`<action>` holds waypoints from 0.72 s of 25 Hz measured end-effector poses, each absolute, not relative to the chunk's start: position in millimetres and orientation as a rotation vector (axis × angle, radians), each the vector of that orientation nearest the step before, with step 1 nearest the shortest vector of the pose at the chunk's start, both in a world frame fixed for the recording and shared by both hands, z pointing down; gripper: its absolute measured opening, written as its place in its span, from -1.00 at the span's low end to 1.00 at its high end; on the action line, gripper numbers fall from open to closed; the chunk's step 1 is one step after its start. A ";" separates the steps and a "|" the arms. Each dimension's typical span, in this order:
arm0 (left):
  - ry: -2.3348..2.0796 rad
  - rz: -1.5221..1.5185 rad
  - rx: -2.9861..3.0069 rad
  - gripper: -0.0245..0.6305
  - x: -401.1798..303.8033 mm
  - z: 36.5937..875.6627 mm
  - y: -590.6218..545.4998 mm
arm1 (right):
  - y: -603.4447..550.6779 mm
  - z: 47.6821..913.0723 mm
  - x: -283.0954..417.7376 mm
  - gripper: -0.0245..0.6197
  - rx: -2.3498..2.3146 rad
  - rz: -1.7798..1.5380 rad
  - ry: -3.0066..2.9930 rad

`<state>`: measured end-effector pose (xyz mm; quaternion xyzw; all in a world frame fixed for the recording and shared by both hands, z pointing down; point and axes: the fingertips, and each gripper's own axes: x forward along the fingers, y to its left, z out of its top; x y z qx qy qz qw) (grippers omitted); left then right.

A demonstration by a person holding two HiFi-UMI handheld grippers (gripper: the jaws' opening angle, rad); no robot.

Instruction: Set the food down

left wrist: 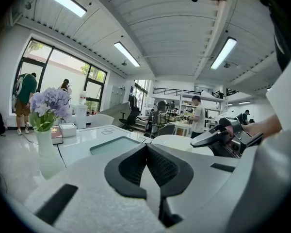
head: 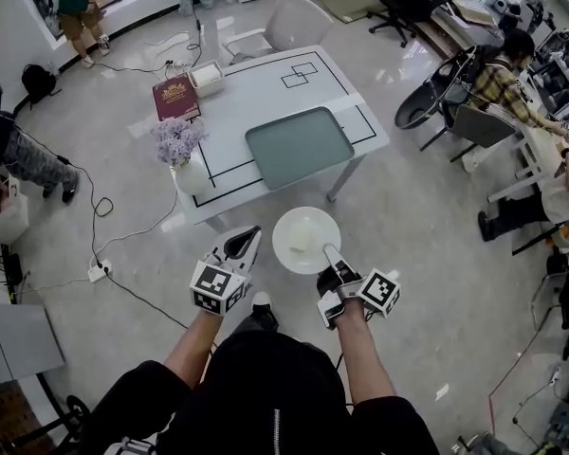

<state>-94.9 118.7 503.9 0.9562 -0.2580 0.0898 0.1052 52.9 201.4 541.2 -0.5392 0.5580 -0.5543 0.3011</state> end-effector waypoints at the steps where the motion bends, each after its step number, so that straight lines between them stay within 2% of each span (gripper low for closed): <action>1: -0.755 0.263 2.819 -0.91 -95.2 505.6 109.8 | 192.9 542.8 52.4 -0.85 -1.438 -1.472 1.479; 18: -0.704 0.259 2.808 -0.91 -93.1 521.0 38.8 | 125.5 553.1 48.2 -0.85 -1.447 -1.460 1.447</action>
